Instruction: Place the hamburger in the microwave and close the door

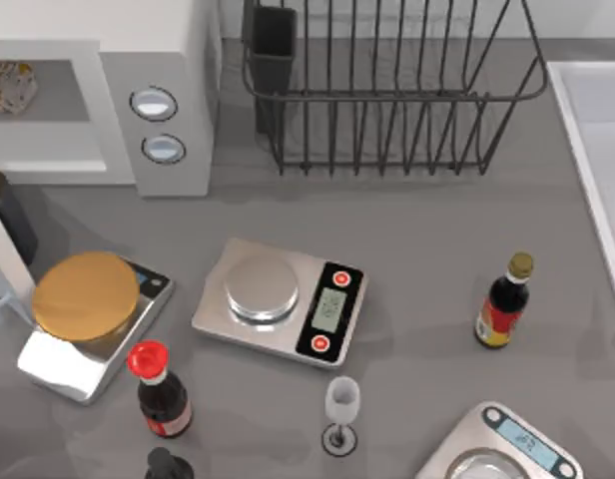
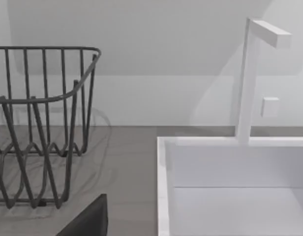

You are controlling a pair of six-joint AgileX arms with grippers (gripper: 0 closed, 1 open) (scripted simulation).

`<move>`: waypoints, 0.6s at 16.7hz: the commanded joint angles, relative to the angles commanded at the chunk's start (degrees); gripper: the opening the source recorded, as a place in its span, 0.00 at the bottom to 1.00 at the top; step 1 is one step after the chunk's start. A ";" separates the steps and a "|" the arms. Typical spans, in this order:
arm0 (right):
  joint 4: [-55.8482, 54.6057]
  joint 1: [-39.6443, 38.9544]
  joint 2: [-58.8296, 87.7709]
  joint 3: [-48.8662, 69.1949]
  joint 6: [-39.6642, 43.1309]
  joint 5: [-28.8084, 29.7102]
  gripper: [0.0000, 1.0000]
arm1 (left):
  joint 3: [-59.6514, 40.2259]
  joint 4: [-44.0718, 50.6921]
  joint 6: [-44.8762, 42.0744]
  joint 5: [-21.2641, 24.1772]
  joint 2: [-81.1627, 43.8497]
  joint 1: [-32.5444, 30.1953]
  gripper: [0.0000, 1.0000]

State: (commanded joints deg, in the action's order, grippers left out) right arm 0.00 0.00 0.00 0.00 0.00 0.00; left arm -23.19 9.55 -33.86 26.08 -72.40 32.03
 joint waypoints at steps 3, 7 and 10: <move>0.00 0.00 0.00 0.00 0.00 0.00 1.00 | -2.43 -2.70 6.16 -1.83 0.11 0.66 0.00; 0.00 0.00 0.00 0.00 0.00 0.00 1.00 | -3.81 -4.12 7.74 -2.56 0.21 1.23 0.00; 0.00 0.00 0.00 0.00 0.00 0.00 1.00 | -3.68 -3.96 7.70 -2.44 0.01 1.03 0.00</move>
State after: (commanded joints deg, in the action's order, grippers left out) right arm 0.00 0.00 0.00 0.00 0.00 0.00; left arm -26.87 5.58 -26.16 23.64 -72.39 33.06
